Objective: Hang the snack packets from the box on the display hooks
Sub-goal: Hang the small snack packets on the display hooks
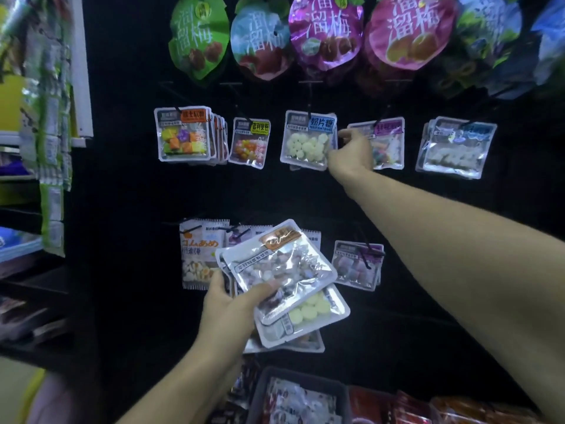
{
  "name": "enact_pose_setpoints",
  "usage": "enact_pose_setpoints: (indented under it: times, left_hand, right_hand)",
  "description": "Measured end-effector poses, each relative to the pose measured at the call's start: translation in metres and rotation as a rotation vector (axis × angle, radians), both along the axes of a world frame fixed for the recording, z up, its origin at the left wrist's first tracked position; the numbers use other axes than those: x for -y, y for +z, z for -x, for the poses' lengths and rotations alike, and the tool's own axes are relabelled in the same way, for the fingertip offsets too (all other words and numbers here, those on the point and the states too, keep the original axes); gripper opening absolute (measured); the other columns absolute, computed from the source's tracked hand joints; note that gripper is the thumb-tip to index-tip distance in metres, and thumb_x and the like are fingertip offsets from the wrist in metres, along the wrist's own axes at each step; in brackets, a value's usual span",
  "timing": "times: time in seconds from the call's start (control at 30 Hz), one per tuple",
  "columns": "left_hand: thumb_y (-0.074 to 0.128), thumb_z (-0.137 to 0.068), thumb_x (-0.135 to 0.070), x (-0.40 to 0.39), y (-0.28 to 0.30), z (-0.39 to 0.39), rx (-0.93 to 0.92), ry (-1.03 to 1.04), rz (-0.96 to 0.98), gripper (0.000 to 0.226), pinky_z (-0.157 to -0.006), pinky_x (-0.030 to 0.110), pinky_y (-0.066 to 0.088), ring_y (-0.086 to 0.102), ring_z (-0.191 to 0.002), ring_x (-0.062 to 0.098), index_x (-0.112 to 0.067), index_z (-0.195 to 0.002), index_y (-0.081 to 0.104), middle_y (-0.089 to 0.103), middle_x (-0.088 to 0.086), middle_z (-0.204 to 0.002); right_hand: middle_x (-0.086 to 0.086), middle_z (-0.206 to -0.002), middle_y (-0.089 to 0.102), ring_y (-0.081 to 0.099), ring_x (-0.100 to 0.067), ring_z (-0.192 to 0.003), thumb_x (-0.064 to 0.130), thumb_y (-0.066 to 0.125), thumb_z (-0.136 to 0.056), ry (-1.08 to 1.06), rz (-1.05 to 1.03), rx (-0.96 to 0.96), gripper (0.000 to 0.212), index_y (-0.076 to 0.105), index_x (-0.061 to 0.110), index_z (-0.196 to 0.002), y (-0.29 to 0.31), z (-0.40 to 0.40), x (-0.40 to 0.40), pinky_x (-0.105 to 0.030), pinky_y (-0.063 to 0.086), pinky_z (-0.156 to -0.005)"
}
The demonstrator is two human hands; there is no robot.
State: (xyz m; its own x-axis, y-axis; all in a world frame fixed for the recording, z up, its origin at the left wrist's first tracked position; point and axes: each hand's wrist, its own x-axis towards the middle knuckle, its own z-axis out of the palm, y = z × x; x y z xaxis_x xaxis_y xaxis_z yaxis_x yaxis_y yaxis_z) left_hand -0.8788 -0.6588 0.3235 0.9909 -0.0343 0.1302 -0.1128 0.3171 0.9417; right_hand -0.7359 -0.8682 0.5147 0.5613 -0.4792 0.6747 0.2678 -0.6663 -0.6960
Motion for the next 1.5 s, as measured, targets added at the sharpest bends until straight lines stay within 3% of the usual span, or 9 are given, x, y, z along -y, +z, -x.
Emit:
enact_pose_setpoints:
  times: [0.13,0.27,0.43,0.53,0.67,0.83,0.97,1.1,1.5]
  left_hand:
    - [0.084,-0.086,-0.012,0.007,-0.013,0.006,-0.014,0.026,0.027,0.048,-0.092,0.054,0.062,0.081,-0.094,0.022,-0.030,-0.125,0.063,0.083,-0.008,-0.103]
    - [0.086,-0.086,-0.013,0.013,-0.036,0.016,-0.050,0.059,0.038,0.048,-0.093,0.054,0.062,0.081,-0.096,0.022,-0.028,-0.125,0.063,0.082,-0.006,-0.106]
    - [0.091,-0.067,-0.024,0.032,-0.062,0.038,-0.122,0.044,0.042,0.063,-0.069,0.034,0.065,0.082,-0.089,0.018,-0.022,-0.123,0.064,0.083,-0.002,-0.106]
    - [0.093,-0.061,-0.024,0.042,-0.070,0.046,-0.140,-0.008,-0.015,0.072,-0.081,0.047,0.065,0.082,-0.091,0.023,-0.021,-0.124,0.060,0.083,-0.003,-0.103]
    - [0.094,-0.059,-0.012,0.051,-0.072,0.051,-0.112,-0.079,-0.099,0.075,-0.060,0.044,0.066,0.082,-0.083,0.025,-0.023,-0.123,0.057,0.083,-0.006,-0.094]
    - [0.089,-0.076,0.001,0.076,-0.079,0.052,-0.123,-0.119,-0.129,0.064,-0.060,0.046,0.066,0.082,-0.083,0.032,-0.025,-0.125,0.058,0.082,0.005,-0.108]
    - [0.087,-0.082,-0.004,0.099,-0.083,0.050,-0.122,-0.124,-0.123,0.058,-0.068,0.048,0.066,0.082,-0.087,0.028,-0.027,-0.128,0.059,0.080,0.003,-0.113]
    - [0.086,-0.083,-0.002,0.117,-0.089,0.053,-0.137,-0.129,-0.107,0.055,-0.088,0.059,0.063,0.081,-0.086,0.026,-0.024,-0.125,0.059,0.082,0.002,-0.103]
    - [0.085,-0.082,-0.001,0.126,-0.100,0.046,-0.166,-0.112,-0.099,0.053,-0.073,0.047,0.063,0.080,-0.093,0.031,-0.023,-0.124,0.062,0.081,0.004,-0.107]
  right_hand:
    - [0.005,-0.115,0.069,0.066,-0.011,-0.106,0.036,0.078,-0.094,0.383,-0.031,-0.139,0.029,0.071,0.021,-0.118,-0.083,0.072,-0.013,-0.020,0.049,-0.083]
    - [0.012,-0.115,0.073,0.072,-0.007,-0.104,0.056,0.084,-0.076,0.527,-0.110,-0.373,0.053,0.069,0.032,-0.121,-0.158,0.148,-0.012,-0.028,0.056,-0.090]
    - [0.001,-0.105,0.081,0.081,-0.019,-0.082,0.031,0.095,-0.073,0.517,-0.372,-0.459,0.055,0.069,0.023,-0.120,-0.225,0.183,-0.007,-0.040,0.066,-0.072]
    - [-0.002,-0.094,0.082,0.080,-0.021,-0.078,0.022,0.092,-0.079,0.441,-0.462,-0.446,0.041,0.069,0.017,-0.113,-0.237,0.185,0.003,-0.040,0.066,-0.069]
    - [-0.003,-0.091,0.082,0.080,-0.025,-0.079,0.022,0.089,-0.083,0.365,-0.528,-0.421,0.037,0.063,0.015,-0.107,-0.243,0.186,0.026,-0.052,0.066,-0.074]
    - [-0.004,-0.090,0.080,0.078,-0.016,-0.075,0.019,0.083,-0.090,0.343,-0.672,-0.315,0.027,0.062,0.013,-0.107,-0.240,0.198,0.067,-0.033,0.060,-0.060]
    - [-0.001,-0.099,0.081,0.076,-0.020,-0.093,0.020,0.076,-0.096,0.292,-0.690,-0.257,0.010,0.073,0.021,-0.106,-0.249,0.199,0.102,-0.037,0.060,-0.079]
    - [-0.006,-0.105,0.078,0.074,-0.022,-0.096,0.013,0.068,-0.101,0.182,-0.823,-0.056,0.009,0.072,0.019,-0.107,-0.244,0.192,0.147,-0.034,0.064,-0.074]
    - [-0.001,-0.100,0.075,0.072,-0.015,-0.087,0.009,0.069,-0.100,0.113,-0.925,-0.027,0.013,0.071,0.021,-0.097,-0.244,0.132,0.197,-0.028,0.061,-0.067]
